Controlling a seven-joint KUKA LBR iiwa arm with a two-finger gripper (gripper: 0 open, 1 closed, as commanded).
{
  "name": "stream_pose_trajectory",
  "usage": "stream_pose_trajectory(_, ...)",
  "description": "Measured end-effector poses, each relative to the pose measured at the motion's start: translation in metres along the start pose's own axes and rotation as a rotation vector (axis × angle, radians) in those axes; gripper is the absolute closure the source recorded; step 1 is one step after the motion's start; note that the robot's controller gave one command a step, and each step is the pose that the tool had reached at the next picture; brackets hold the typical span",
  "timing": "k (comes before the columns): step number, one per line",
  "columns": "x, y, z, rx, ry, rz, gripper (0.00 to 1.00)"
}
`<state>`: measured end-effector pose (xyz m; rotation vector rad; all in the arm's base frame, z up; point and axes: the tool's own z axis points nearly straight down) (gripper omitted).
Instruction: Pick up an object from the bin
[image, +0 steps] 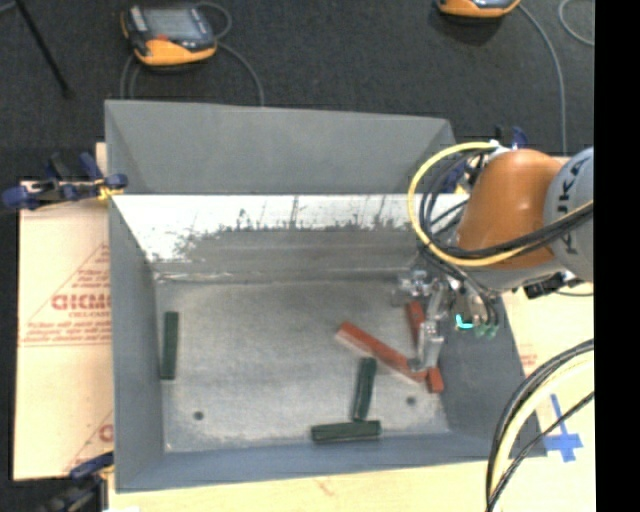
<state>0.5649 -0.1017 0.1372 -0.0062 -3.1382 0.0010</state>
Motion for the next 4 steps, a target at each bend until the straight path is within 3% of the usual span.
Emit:
stream_pose_trajectory(1,-0.002,0.0,-0.004,0.001,-0.007,-0.002,0.0)
stream_pose_trajectory(2,0.028,0.023,0.066,0.0,-0.01,0.028,1.0)
stream_pose_trajectory(3,0.028,0.023,0.066,0.0,-0.01,0.027,1.0)
stream_pose_trajectory(4,0.019,-0.006,-0.078,0.001,-0.009,0.003,1.0)
